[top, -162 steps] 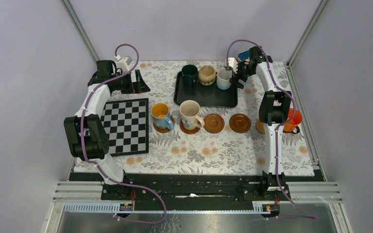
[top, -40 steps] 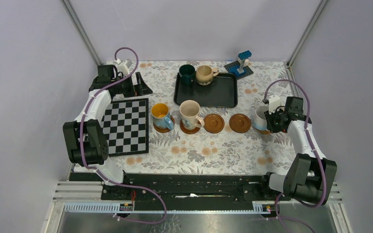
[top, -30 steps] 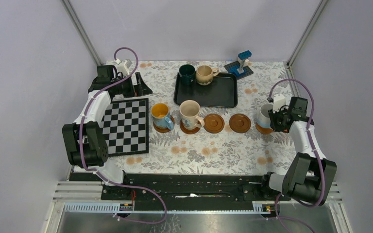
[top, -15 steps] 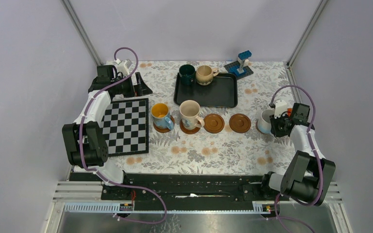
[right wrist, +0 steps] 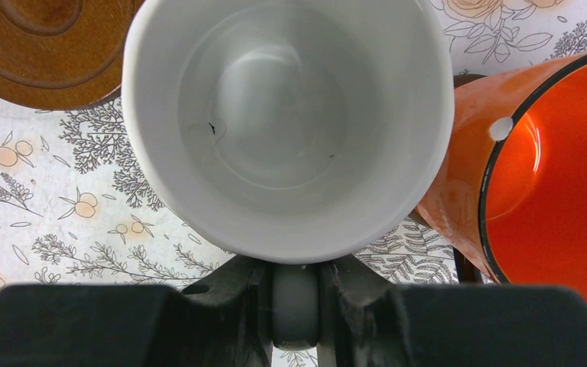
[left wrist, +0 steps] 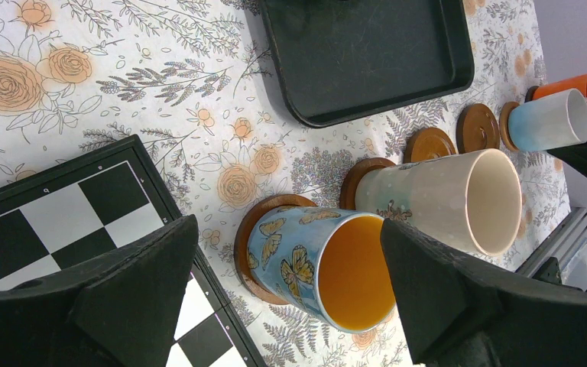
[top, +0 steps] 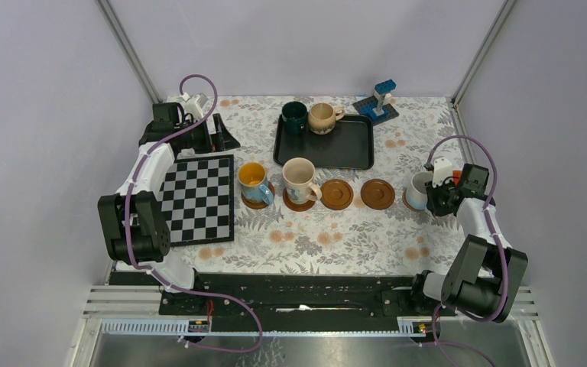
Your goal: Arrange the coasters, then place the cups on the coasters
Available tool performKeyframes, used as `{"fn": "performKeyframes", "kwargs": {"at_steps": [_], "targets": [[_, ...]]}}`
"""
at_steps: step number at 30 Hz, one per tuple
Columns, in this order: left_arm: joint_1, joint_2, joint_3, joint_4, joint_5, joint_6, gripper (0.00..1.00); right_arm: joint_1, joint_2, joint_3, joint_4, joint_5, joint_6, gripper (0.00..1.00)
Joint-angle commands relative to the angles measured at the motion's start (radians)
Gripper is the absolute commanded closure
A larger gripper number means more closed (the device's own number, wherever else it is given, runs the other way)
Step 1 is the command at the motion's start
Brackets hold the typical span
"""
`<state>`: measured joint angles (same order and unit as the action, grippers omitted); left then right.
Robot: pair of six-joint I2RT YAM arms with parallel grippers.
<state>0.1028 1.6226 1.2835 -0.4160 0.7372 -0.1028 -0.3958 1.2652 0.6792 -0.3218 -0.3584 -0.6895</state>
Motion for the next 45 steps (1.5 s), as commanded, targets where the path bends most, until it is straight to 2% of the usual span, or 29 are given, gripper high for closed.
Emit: {"fn": "performKeyframes", "kwargs": {"at_steps": [1, 6, 15, 25, 32, 41, 45], "targets": [[-0.003, -0.024, 0.006, 0.041, 0.027, 0.000, 0.01, -0.006, 0.001, 0.007, 0.083, -0.039, -0.020, 0.97], [-0.004, -0.024, 0.003, 0.041, 0.029, -0.001, 0.01, -0.006, -0.004, -0.008, 0.083, -0.028, -0.031, 0.90], [-0.003, -0.020, 0.011, 0.041, 0.031, -0.002, 0.01, -0.007, -0.026, -0.022, 0.040, -0.027, -0.052, 0.67], [-0.003, -0.018, 0.018, 0.042, 0.038, -0.003, 0.01, -0.008, -0.073, -0.005, -0.067, -0.008, -0.073, 0.34], [-0.006, -0.008, 0.032, 0.032, 0.031, 0.014, 0.01, -0.008, -0.090, 0.146, -0.268, -0.032, -0.049, 0.03], [-0.014, 0.027, 0.046, 0.032, 0.035, 0.019, 0.01, 0.001, -0.060, 0.422, -0.403, -0.118, 0.060, 0.00], [-0.020, 0.047, 0.064, 0.032, 0.035, 0.025, 0.01, 0.084, 0.037, 0.588, -0.383, -0.126, 0.125, 0.00]]}}
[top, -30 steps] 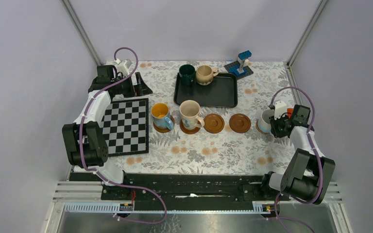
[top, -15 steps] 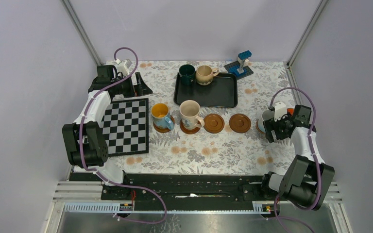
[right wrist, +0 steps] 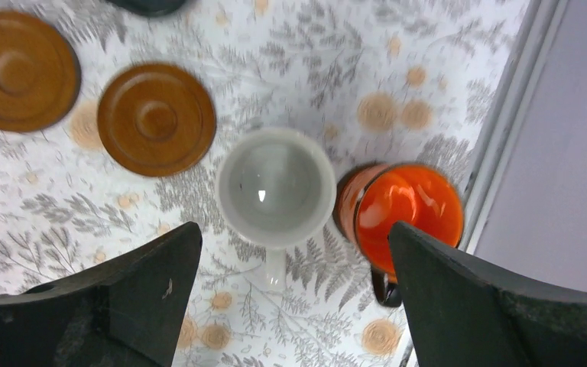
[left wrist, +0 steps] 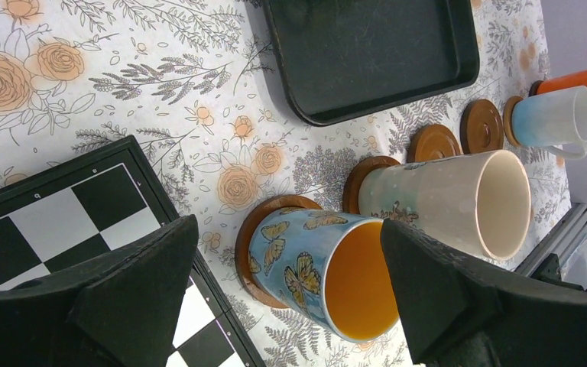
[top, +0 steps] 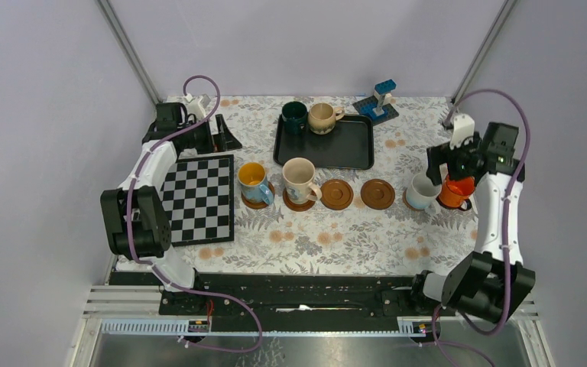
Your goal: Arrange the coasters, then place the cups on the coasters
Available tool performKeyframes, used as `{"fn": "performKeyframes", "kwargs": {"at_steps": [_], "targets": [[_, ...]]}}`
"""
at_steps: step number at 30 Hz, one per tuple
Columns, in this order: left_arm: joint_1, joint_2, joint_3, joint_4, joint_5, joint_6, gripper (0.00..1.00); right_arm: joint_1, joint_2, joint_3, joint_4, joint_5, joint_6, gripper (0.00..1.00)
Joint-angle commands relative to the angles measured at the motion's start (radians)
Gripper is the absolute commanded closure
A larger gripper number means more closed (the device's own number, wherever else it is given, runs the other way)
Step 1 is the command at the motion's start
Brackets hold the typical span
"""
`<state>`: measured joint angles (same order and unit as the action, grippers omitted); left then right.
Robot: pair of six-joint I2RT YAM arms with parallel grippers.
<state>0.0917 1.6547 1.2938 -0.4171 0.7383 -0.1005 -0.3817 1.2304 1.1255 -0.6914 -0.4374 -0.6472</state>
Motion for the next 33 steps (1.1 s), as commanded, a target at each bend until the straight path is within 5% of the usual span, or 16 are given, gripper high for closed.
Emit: {"fn": "performKeyframes", "kwargs": {"at_steps": [1, 11, 20, 33], "targets": [[-0.011, 0.020, 0.059, 0.034, 0.030, 0.022, 0.01, 0.103, 0.099, 0.177, -0.001, -0.043, 0.095, 0.00], [-0.017, 0.073, 0.119, 0.037, -0.007, 0.012, 0.01, 0.410, 0.495, 0.588, 0.130, -0.083, 0.202, 0.10], [-0.017, 0.099, 0.174, -0.021, -0.025, 0.064, 0.01, 0.501, 0.858, 0.862, 0.161, -0.266, -0.083, 0.10], [-0.014, 0.119, 0.164, -0.017, 0.025, 0.045, 0.01, 0.515, 1.265, 1.318, 0.059, -0.271, -0.460, 0.00]]}}
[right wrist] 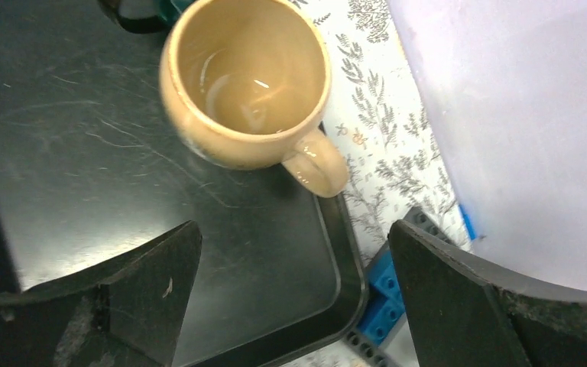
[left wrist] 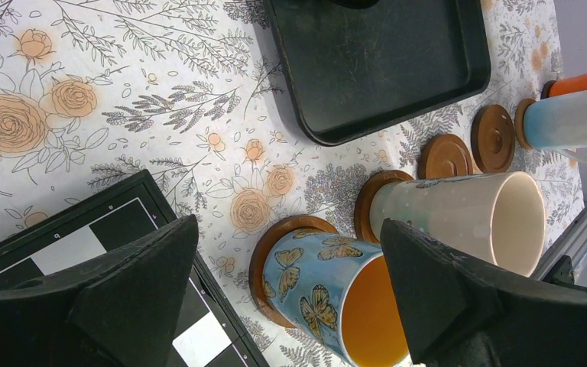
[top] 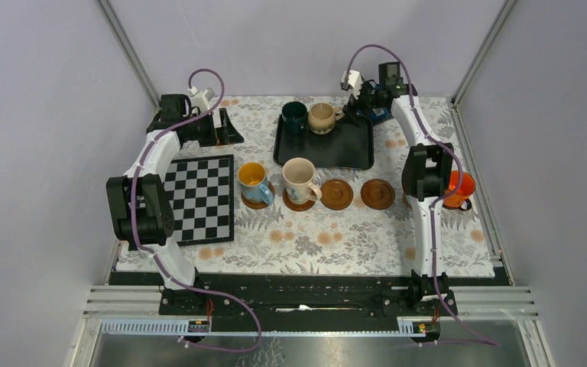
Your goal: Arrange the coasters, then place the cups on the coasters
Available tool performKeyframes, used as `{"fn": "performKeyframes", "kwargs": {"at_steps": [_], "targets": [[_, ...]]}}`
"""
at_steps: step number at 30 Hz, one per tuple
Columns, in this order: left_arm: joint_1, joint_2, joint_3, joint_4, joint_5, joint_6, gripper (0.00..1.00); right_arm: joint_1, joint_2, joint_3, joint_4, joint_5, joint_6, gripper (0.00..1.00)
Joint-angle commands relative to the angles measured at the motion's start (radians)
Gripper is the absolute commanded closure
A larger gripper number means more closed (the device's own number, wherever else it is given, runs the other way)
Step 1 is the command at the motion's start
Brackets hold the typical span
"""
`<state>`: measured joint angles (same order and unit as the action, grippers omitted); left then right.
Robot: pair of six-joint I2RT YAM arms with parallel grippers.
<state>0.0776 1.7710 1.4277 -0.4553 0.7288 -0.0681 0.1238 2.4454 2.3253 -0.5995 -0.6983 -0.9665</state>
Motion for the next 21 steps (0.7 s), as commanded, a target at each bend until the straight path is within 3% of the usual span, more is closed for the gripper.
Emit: {"fn": "performKeyframes", "kwargs": {"at_steps": [1, 6, 13, 21], "targets": [[0.000, 0.002, 0.025, 0.021, 0.036, 0.014, 0.01, 0.012, 0.064, 0.128, -0.038, -0.005, -0.168, 0.00], [0.007, -0.001, 0.016, 0.021, 0.036, 0.016, 0.01, 0.027, 0.104, 0.128, -0.038, 0.024, -0.268, 0.00], [0.008, -0.007, -0.012, 0.024, 0.069, 0.020, 0.01, 0.037, 0.158, 0.128, 0.083, 0.081, -0.266, 0.00], [0.012, -0.009, -0.014, 0.024, 0.067, 0.034, 0.01, 0.062, 0.220, 0.172, 0.110, 0.117, -0.295, 0.00]]}}
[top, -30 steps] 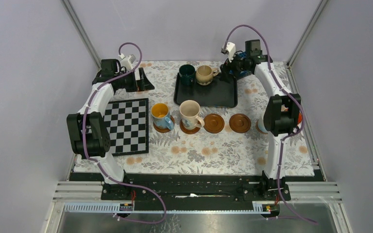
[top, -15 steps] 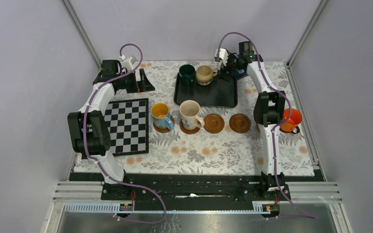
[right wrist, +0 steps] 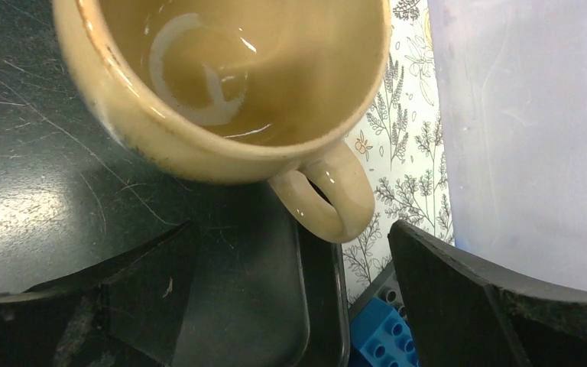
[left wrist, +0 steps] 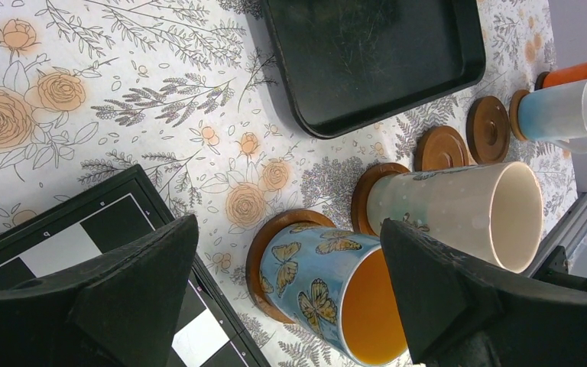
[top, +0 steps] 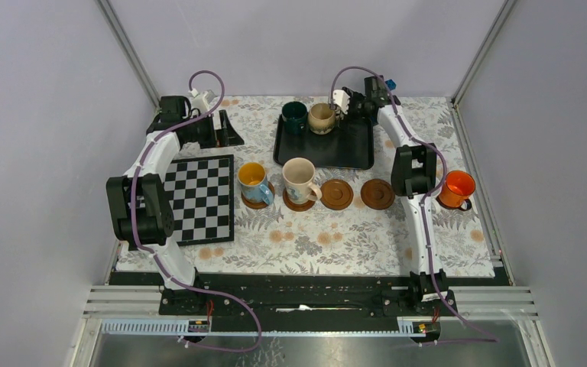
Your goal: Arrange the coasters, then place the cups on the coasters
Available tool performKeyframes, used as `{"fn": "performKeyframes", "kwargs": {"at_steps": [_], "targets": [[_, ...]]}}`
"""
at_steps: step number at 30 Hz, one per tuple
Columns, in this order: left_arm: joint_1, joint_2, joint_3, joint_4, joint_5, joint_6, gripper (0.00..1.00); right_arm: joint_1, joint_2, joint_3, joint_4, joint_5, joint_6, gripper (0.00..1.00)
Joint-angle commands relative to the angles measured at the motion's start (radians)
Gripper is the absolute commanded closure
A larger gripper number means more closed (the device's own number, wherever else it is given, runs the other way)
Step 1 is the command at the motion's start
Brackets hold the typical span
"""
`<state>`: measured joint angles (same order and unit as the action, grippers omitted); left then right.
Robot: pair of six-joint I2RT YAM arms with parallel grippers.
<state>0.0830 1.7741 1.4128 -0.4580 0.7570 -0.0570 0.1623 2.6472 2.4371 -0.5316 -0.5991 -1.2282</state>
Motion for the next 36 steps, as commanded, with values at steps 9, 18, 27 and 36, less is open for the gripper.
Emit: {"fn": "performKeyframes", "kwargs": {"at_steps": [9, 18, 27, 36], "targets": [[0.021, -0.011, -0.007, 0.027, 0.043, 0.022, 0.01, 0.040, 0.009, 0.051, -0.017, 0.001, -0.090, 0.01], [0.029, -0.010, -0.008, 0.027, 0.046, 0.023, 0.01, 0.048, -0.077, -0.027, -0.161, -0.025, -0.166, 0.20], [0.033, -0.019, -0.026, 0.045, 0.053, 0.011, 0.01, 0.056, -0.145, -0.092, -0.185, -0.063, -0.014, 0.34], [0.033, -0.025, -0.034, 0.058, 0.052, -0.005, 0.01, 0.101, -0.066, 0.013, -0.190, 0.098, 0.202, 0.36]]}}
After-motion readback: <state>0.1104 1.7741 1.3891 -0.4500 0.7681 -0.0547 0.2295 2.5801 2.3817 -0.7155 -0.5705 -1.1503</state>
